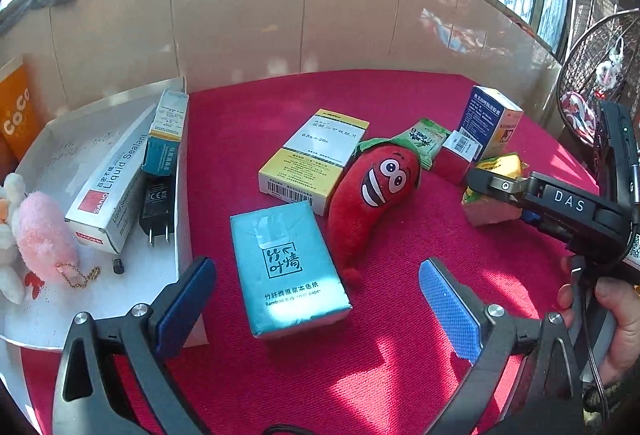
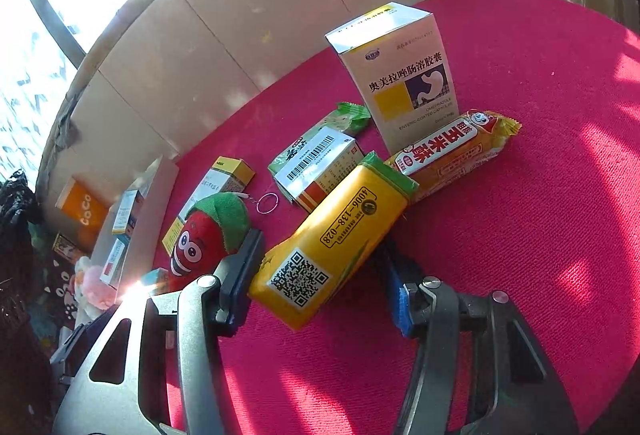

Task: Organize objects
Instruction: 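Grasp the teal tissue pack with the left tool while the right tool grasps the yellow box, then carry the tissue pack and yellow box toward the white tray with both tools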

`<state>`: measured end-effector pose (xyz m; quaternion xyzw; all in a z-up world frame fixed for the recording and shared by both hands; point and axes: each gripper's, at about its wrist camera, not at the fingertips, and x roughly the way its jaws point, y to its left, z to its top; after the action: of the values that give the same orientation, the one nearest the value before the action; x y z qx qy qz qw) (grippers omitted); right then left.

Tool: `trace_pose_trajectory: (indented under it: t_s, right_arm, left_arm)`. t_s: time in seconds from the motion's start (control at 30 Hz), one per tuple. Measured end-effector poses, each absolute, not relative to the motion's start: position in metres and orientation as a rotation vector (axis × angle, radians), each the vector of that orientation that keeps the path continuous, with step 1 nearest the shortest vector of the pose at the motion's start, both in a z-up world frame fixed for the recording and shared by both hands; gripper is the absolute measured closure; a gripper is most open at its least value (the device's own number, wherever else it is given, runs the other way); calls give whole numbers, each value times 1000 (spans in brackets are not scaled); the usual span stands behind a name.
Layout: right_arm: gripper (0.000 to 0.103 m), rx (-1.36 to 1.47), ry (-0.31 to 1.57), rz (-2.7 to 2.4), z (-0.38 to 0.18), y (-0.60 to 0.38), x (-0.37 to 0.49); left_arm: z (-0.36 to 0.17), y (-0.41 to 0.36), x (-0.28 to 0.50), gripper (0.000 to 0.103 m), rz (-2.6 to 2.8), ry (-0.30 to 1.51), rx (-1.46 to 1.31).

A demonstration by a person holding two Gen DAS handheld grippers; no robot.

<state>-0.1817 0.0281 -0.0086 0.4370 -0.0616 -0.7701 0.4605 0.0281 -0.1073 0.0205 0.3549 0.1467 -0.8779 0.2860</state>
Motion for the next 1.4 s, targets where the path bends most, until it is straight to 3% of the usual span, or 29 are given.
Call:
trace_pose_trajectory:
  t_s: [0.1,0.17,0.23,0.5,0.73,1.0,1.4]
  right_arm:
    - [47,1075,-147,-1897,-9,28,-182]
    - [47,1075,-143,-1898,-8,24,-180]
    - [47,1075,-142,-1899,-8,24,-180]
    - [47,1076,-148,-1897,-9,25,-181]
    - [50,1072,-140,-1898,-7,24,-179]
    - [76,970,-120,-1873,13,38,-160]
    - [79,911,-162,-1826,40,68,-144]
  left_arm:
    - [12,-105,14,3,-2331,365,1001]
    - [9,-100,11,13,-2322,324,1013]
    - [6,-99,10,36,-2279,274,1025]
    - [9,-110,19,53,-2267,300,995]
    - [15,-111,28,53,-2318,349,933]
    - [37,-82,37,53,-2398,298,831]
    - [64,-67,50,53,-2440,262,721]
